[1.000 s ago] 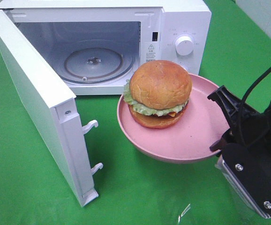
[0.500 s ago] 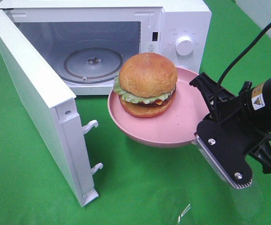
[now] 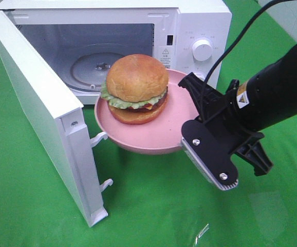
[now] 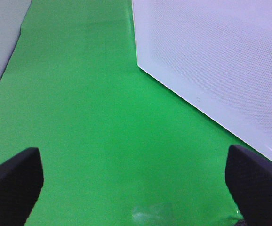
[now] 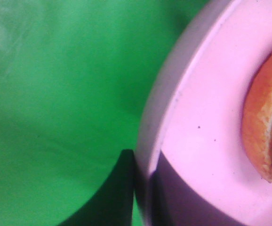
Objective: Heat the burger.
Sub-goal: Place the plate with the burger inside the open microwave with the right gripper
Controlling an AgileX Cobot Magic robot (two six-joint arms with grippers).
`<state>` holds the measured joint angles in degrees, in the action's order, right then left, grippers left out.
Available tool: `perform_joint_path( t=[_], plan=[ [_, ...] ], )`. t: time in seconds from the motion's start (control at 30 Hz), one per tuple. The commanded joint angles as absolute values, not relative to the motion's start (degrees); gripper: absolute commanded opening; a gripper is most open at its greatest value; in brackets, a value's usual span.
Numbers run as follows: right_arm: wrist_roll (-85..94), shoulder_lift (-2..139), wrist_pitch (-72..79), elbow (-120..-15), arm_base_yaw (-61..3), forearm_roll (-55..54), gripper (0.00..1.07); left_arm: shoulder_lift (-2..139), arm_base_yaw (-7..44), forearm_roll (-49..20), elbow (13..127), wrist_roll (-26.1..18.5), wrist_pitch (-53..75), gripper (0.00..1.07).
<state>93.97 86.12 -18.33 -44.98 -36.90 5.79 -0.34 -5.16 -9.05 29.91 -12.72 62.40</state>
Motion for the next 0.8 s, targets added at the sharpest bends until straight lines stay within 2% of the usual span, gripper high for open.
perform_joint_path(
  t=[0.03,0.23,0.4,0.8],
  plan=[
    [91.7,88.4,-13.9,-48.3,-37.4,5.3,0.0,-1.3,-4.9,-9.4,29.8,-12.7,61.6,0.98],
    [91.7,90.6,-13.8,-50.4,-37.5,5.2,0.0,-1.3,-4.9,-9.4,29.8,-12.7,61.6,0.98],
    [90.1,93.7,-13.9,-53.9,-40.0,5.2,0.0,-1.3,-4.9,-9.4,29.8,-12.7,61.6,0.98],
    [88.6,98.1,-12.7,-59.2,-40.1,5.2,0.0,-1.3,-4.9,-9.4,29.8,-12.7,61.6,0.98]
  ],
)
